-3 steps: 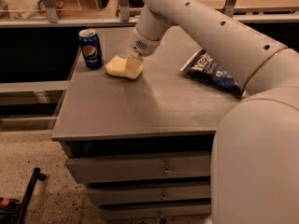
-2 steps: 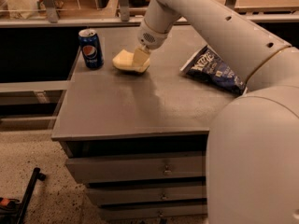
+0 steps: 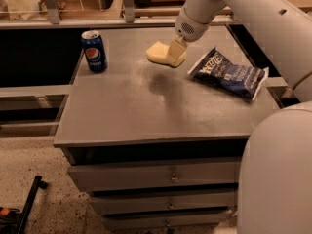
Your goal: Move sponge near blue chip bag
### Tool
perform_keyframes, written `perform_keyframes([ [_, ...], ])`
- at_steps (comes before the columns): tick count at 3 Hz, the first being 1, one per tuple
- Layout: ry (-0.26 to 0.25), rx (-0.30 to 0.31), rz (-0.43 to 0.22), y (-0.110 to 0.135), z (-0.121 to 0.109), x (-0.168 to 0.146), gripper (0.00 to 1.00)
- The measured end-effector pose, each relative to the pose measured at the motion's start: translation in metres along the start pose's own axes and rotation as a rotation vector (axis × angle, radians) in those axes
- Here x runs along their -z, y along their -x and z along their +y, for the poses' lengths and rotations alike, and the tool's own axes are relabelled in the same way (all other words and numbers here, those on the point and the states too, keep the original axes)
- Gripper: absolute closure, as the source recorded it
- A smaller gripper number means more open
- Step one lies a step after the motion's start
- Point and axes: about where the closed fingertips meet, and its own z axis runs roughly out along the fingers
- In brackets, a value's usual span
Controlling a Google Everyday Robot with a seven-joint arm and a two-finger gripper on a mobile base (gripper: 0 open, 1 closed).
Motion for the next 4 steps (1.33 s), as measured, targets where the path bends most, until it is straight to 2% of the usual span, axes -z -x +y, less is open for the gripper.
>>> perform_keyframes([
  [1,-0.044,-0.047,0.005,-0.038,-0.012,0.026,1.00],
  [2,-0.071,-0.078,0.012,-0.071,-0.014,0.048,1.00],
  [3,-0.078,-0.079,0.009,-0.094,-0.010,0.067,0.95],
  [4,-0.060,-0.075,-0.008,-0.110,-0.004,0.077,0.77],
])
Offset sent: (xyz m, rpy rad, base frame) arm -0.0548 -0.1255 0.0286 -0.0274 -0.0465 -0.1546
